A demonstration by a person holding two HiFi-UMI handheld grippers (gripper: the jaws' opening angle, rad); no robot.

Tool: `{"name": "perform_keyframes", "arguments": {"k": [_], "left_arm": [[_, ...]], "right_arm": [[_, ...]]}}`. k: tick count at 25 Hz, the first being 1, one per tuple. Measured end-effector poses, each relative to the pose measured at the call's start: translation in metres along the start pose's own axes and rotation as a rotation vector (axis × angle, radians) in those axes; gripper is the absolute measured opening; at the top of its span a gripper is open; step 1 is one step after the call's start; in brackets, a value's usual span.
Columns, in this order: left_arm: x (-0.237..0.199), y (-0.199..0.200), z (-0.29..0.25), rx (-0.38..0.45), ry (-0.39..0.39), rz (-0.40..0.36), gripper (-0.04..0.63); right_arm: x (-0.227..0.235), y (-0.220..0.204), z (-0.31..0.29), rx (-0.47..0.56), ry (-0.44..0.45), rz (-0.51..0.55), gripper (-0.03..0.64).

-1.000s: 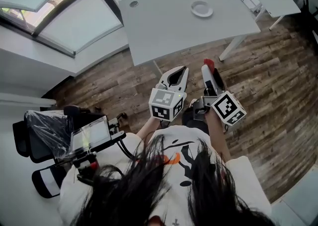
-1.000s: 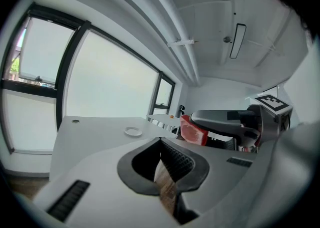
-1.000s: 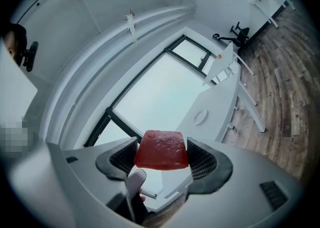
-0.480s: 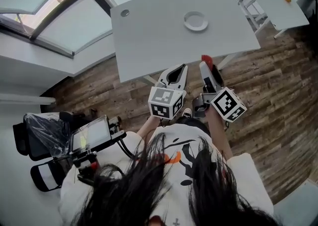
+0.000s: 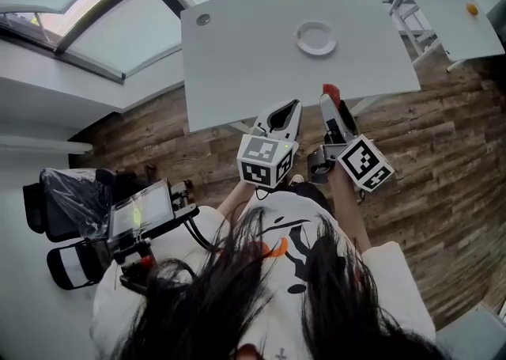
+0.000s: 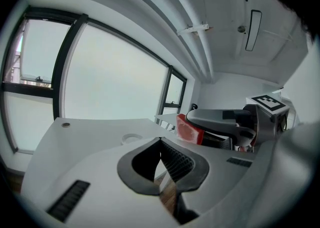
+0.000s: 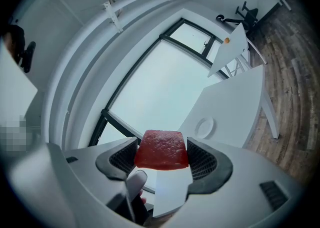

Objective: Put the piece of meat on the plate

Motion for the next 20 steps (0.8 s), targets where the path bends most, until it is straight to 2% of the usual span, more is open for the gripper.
{"name": "perform_keyframes", "arguments": {"k": [5,10,20], "left_arm": [[-0.006,0.002,-0.011,-0.017,0.003,0.002,0.005],[-0.034,0.014,-0.061,-0.043,-0.015,0.006,0.005],[-0.043,0.03,-0.082,-0.004,-0.049,-0.024,0.005]], "right_arm": [[0.002,0.003,-0.011,-0.006,0.0,-0.011,0.314],[0.023,0.018,-0.06,-0.013,-0.038,-0.046,0.314],[0.031,0.03,-0.075,0.026,-0.042,-0.064,0.314]]}}
Point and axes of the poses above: the fingertips, and each gripper's own axes: z backward along the fingers, x to its right, y out of its top, the point moved 4 cm from there along z, backward along the fingers, and after that the axes turned 2 degrees about y, right-handed, at the moved point
